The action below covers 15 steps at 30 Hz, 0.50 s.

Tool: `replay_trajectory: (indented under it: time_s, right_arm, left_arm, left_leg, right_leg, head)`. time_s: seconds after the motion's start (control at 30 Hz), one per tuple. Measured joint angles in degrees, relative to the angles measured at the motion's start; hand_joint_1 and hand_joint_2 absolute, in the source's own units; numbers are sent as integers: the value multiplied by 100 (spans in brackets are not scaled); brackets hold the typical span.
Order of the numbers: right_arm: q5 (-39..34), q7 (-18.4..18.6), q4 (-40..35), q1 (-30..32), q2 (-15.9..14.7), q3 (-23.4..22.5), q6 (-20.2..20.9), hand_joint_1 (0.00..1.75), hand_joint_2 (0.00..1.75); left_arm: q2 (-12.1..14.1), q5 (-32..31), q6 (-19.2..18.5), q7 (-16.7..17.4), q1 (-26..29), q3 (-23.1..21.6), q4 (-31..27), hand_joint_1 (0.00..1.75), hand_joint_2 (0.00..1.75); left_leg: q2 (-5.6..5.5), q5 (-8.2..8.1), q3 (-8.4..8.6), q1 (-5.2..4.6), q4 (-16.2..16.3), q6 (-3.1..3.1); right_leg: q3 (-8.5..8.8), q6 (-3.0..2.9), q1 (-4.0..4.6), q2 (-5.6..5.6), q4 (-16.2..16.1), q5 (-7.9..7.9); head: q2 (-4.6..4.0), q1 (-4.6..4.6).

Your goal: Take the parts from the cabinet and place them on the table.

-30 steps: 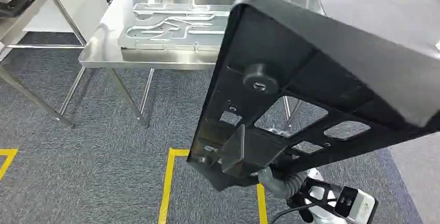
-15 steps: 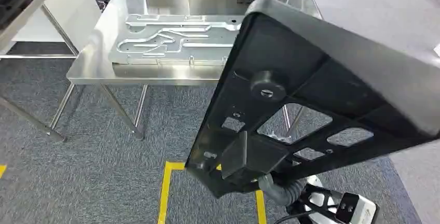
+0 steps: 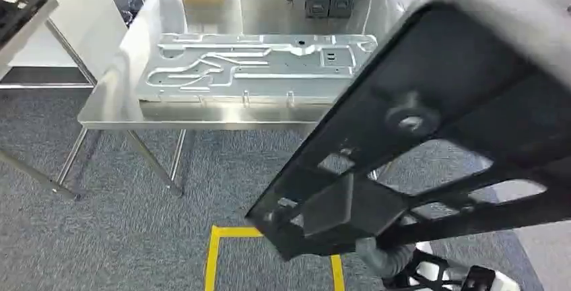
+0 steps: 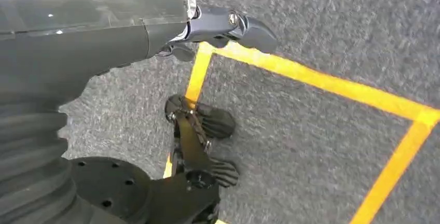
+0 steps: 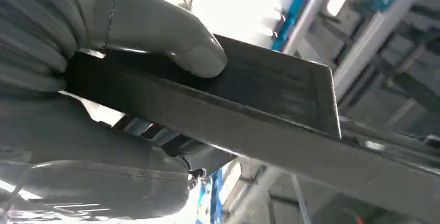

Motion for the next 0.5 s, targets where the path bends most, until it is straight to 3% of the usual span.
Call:
replay_trajectory:
  time_s: [0.07,0.17,0.2,0.23,0.27,0.33,0.37,0.4,0.43,0.5]
  right_arm:
    - [-39,0,-35,-14,0,-28,30,175,175]
    - [-61,0,-44,-31,0,-33,61,175,175]
    - [-68,2,-44,-31,0,-33,70,175,175]
    - [-81,0,-44,-31,0,-33,85,175,175]
    - [-87,0,-44,-31,0,-33,124,175,175]
    - [-90,0,-44,-54,11,-33,171,175,175]
    - [-90,0,-41,-74,11,-33,173,175,175]
    - [-96,0,-30,-94,11,-33,179,175,175]
    - [-114,0,-30,-113,15,-33,199,175,175]
    - [-135,2,-33,-119,22,-35,230,175,175]
  left_arm:
    - [22,13,0,2,-16,0,0,0,175]
    - [22,15,0,11,-38,0,0,0,175]
    - [22,22,0,17,-22,0,0,0,175]
    - [22,35,9,17,-6,0,0,0,175]
    - [24,42,15,17,5,2,0,0,175]
    - [31,61,33,17,8,4,0,0,175]
    - [35,77,44,17,22,9,0,0,175]
    - [39,87,44,17,22,15,0,0,175]
    - [44,90,42,15,11,13,0,0,175]
    - [44,96,42,15,23,15,0,0,175]
  left_leg:
    - [-17,-152,-51,32,250,-45]
    - [-18,-724,-809,63,1480,-109]
    - [-18,-851,-1028,68,1751,-112]
    - [-17,-819,-1122,70,1758,-116]
    - [-17,-634,-1098,74,1516,-98]
    - [-17,17,-836,75,599,-74]
    - [-15,430,-725,71,123,-17]
    - [-11,293,-753,20,103,-16]
    - [-11,192,-740,13,113,23]
    - [-16,311,-683,32,39,114]
  right_leg:
    - [157,-78,-21,11,-20,14]
    - [226,-113,-10,29,-19,-86]
    - [262,-111,-9,43,-18,-124]
    - [309,-104,-9,61,-17,-164]
    - [376,-90,-11,83,-17,-210]
    - [537,-60,-11,83,-17,-319]
    - [572,-38,-11,81,-24,-374]
    - [620,2,10,98,-1,-414]
    - [607,47,4,99,-30,-447]
    - [664,126,15,99,34,-394]
  head:
    - [0,0]
    - [0,-2]
    - [0,-2]
    - [0,-4]
    - [0,-2]
    - [0,-2]
    - [0,-2]
    - [0,-2]
    - [0,-2]
    - [0,-2]
